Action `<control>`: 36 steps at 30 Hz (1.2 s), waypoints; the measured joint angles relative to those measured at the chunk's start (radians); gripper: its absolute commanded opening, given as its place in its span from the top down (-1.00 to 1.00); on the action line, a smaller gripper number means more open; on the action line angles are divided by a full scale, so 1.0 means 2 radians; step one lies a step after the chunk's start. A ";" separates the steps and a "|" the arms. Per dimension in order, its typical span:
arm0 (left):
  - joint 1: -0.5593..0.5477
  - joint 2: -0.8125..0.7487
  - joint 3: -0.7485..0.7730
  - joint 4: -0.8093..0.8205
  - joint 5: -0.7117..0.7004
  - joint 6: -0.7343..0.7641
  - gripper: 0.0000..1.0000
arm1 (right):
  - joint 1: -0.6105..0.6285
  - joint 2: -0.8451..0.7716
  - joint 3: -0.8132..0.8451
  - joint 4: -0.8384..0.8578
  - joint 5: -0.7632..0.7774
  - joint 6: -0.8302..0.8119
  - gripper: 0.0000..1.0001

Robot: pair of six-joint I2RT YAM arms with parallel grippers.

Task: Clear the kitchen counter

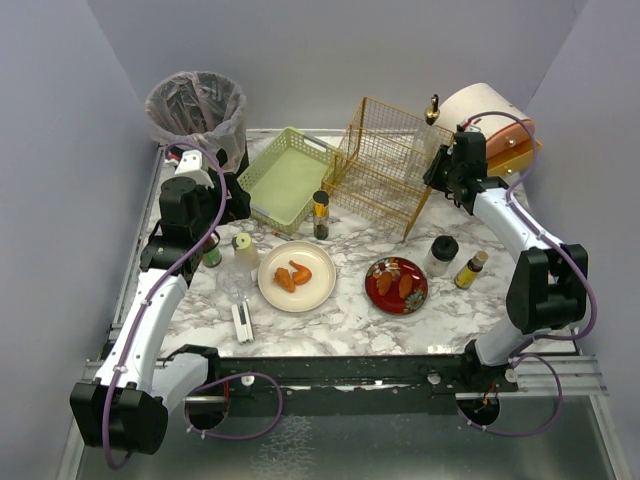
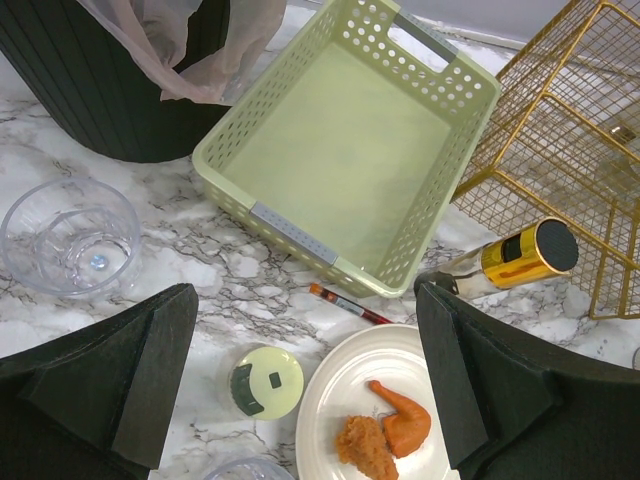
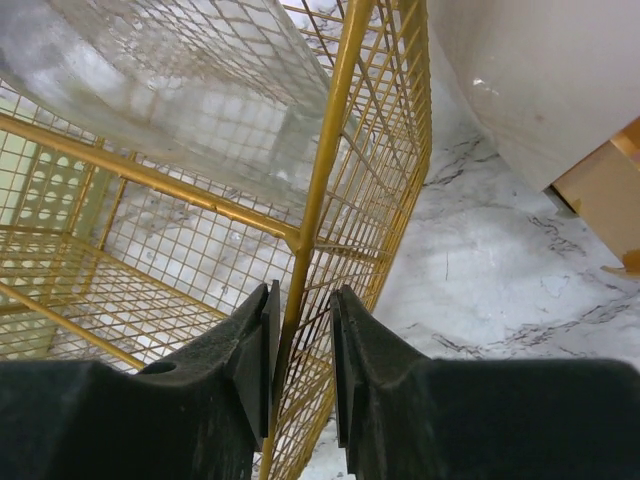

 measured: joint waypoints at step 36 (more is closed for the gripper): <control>-0.167 0.028 0.048 0.005 -0.001 -0.003 -0.98 | -0.003 -0.193 -0.045 -0.054 0.023 -0.032 -0.39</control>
